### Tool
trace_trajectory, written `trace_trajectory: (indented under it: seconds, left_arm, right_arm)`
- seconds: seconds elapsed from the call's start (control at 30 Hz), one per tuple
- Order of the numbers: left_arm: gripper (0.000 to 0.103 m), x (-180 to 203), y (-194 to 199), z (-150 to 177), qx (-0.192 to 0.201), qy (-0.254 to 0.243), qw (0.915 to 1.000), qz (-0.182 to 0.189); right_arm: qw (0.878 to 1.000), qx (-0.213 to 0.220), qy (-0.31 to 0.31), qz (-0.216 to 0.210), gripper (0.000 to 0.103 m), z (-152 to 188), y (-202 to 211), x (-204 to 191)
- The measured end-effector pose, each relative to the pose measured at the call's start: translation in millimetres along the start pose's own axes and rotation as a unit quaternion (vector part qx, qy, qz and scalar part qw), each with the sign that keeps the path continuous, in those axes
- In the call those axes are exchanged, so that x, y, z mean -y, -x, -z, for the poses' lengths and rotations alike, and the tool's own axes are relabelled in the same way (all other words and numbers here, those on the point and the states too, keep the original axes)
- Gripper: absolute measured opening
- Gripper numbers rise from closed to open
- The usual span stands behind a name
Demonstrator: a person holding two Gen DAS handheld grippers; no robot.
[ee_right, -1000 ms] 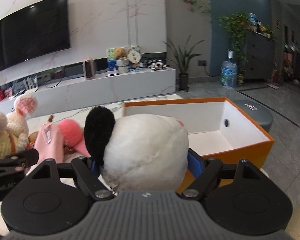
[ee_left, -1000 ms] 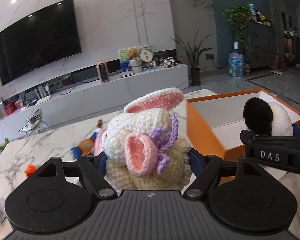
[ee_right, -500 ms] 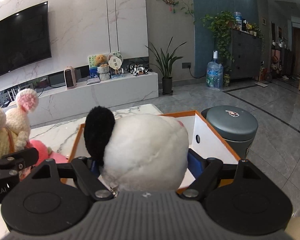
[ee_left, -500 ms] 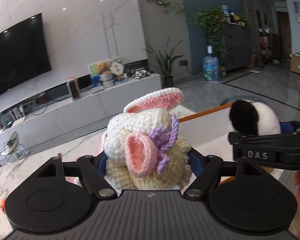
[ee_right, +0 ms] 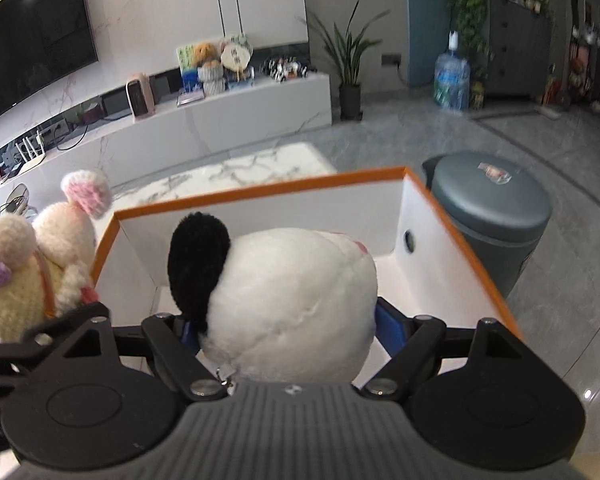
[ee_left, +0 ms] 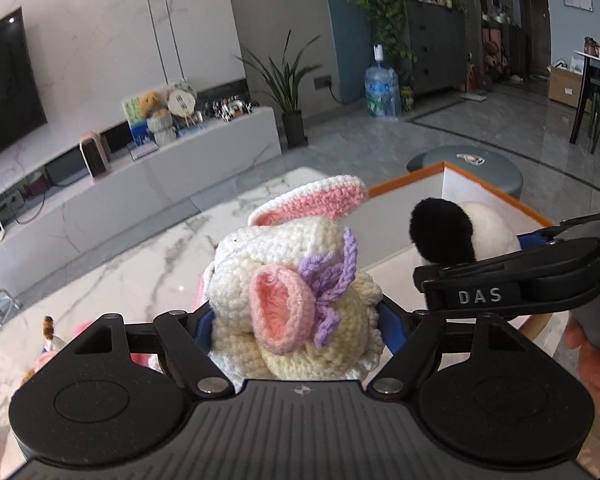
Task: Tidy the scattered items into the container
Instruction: 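Carry the bunny and white plush over the orange box with both tools, then open the left tool to drop the bunny while the right tool releases the white plush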
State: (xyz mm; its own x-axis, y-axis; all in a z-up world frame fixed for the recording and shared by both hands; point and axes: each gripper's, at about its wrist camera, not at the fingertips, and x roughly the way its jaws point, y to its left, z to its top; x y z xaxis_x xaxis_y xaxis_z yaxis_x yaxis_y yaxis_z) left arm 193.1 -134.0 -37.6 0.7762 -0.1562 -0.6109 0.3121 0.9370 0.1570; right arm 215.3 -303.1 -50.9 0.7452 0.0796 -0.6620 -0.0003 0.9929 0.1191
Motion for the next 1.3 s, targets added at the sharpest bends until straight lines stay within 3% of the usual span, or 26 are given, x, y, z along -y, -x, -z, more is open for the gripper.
trace_trajectory:
  seconds: [0.4, 0.6, 0.73, 0.93, 1.3]
  left_arm:
    - [0.090, 3.1, -22.2, 4.9, -0.021, -0.041, 0.9989, 0.012]
    - [0.090, 21.1, -25.7, 10.9, -0.027, -0.108, 0.9936, 0.021]
    - [0.091, 28.4, -31.3, 14.2, -0.045, -0.112, 0.9922, 0.031]
    - [0.093, 20.6, -41.6, 9.3, -0.073, -0.079, 0.9931, 0.048]
    - [0.093, 19.8, -35.3, 6.7, -0.069, -0.078, 0.9936, 0.043]
  right_arm:
    - [0.998, -0.067, 0.001, 0.009, 0.083, 11.1, -42.8, -0.6]
    - [0.990, -0.121, 0.066, -0.008, 0.084, 10.9, -56.4, -1.3]
    - [0.982, -0.166, 0.090, -0.025, 0.084, 8.1, -66.0, 0.8]
    - [0.980, -0.173, 0.100, -0.020, 0.084, 6.4, -68.1, 3.0]
    - [0.978, -0.174, 0.111, -0.014, 0.085, 5.8, -68.3, 2.4]
